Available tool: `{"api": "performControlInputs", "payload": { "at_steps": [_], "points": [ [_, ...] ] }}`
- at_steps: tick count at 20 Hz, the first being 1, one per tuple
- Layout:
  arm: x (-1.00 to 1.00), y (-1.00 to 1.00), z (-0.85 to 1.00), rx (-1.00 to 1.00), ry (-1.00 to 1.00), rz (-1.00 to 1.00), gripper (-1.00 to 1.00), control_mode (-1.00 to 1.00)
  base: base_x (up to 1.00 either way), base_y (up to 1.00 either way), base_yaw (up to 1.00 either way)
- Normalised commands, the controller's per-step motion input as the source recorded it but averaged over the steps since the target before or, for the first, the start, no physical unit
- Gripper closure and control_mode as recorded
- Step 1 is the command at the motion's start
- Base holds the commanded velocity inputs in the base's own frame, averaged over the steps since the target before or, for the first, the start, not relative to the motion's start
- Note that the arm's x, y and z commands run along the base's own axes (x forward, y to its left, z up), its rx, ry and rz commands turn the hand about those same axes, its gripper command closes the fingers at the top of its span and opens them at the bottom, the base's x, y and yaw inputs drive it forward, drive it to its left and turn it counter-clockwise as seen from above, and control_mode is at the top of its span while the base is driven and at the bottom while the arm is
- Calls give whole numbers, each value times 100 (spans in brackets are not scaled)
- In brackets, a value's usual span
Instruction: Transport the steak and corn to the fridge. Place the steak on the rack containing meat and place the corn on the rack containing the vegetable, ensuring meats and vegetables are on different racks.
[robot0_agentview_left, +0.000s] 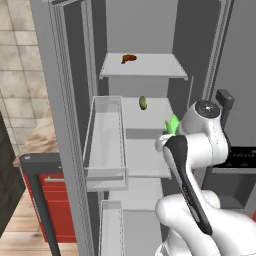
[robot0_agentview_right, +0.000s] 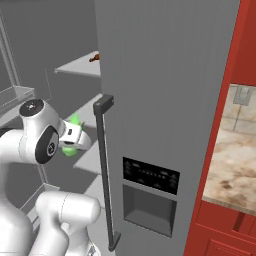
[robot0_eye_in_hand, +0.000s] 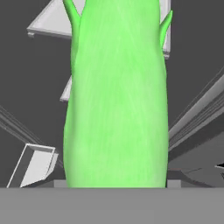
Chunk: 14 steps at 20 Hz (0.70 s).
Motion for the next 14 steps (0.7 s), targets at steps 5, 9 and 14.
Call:
{"api": "performControlInputs", "payload": {
  "at_steps": [5,9,14],
  "points": [
    [79,12,0,0,-4,0,100,-100,0,0,0],
    [83,1,0,1,0,0,100,-100,0,0,0],
    [67,0,-6,6,-12,3,100,-100,0,0,0]
  ]
}}
